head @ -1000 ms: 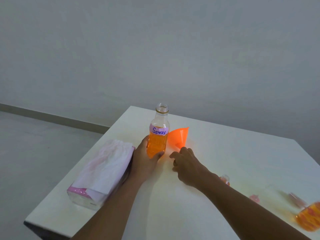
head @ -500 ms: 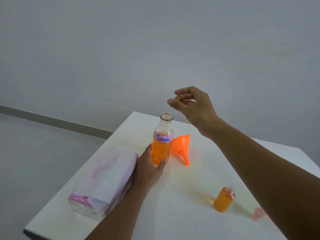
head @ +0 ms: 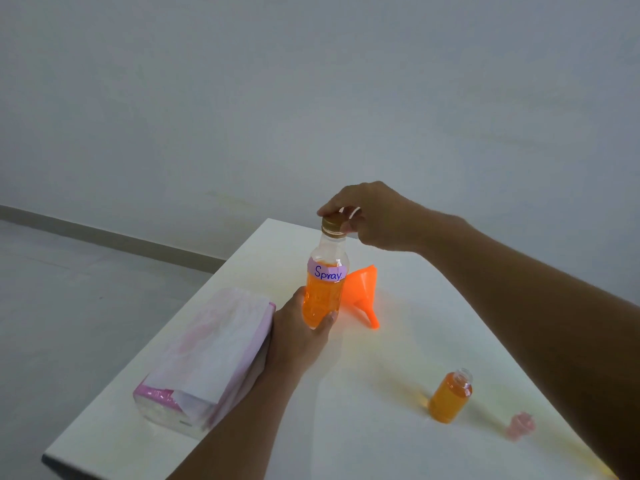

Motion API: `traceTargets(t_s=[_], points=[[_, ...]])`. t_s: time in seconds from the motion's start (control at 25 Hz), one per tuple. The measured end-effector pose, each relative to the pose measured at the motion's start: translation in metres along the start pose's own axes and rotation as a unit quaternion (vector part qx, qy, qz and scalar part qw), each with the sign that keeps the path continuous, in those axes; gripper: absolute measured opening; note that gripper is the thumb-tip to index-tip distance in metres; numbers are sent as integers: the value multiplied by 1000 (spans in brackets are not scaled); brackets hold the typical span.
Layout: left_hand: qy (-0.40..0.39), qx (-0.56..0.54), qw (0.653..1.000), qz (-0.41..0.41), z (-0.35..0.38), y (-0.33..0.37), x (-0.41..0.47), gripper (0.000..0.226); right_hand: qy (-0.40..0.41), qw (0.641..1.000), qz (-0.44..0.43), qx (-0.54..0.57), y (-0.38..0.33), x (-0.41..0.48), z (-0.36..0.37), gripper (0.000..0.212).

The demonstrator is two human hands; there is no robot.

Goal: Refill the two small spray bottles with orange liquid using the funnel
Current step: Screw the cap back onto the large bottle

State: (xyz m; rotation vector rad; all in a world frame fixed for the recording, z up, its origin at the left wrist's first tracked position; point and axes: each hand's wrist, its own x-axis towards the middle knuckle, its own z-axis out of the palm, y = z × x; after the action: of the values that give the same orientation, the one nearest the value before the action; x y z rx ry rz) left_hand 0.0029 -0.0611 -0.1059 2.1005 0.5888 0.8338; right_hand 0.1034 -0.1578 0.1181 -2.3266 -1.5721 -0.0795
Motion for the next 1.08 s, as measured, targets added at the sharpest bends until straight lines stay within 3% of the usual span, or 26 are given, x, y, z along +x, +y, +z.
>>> traceTargets(t_s=[0.32, 0.56, 0.8, 0.92, 1.08], points=[[3, 10, 1000, -1, 3, -1, 0, 64, -77, 989, -57, -115, -1, 9, -10, 59], [2, 18, 1000, -1, 0, 3, -1, 61, -73, 981, -6, -180, -21, 15, -5, 12], [-5, 18, 1000, 2, -2, 3, -1, 54, -84, 981, 19, -176, -23, 16, -7, 34], [-9, 27, 1000, 2, 0, 3, 0, 57, -119, 983, -7, -142, -13, 13, -14, 25], [-19, 37, 999, 0, 3, 0, 1, 63, -93, 989, -14, -118, -8, 8, -6, 16]])
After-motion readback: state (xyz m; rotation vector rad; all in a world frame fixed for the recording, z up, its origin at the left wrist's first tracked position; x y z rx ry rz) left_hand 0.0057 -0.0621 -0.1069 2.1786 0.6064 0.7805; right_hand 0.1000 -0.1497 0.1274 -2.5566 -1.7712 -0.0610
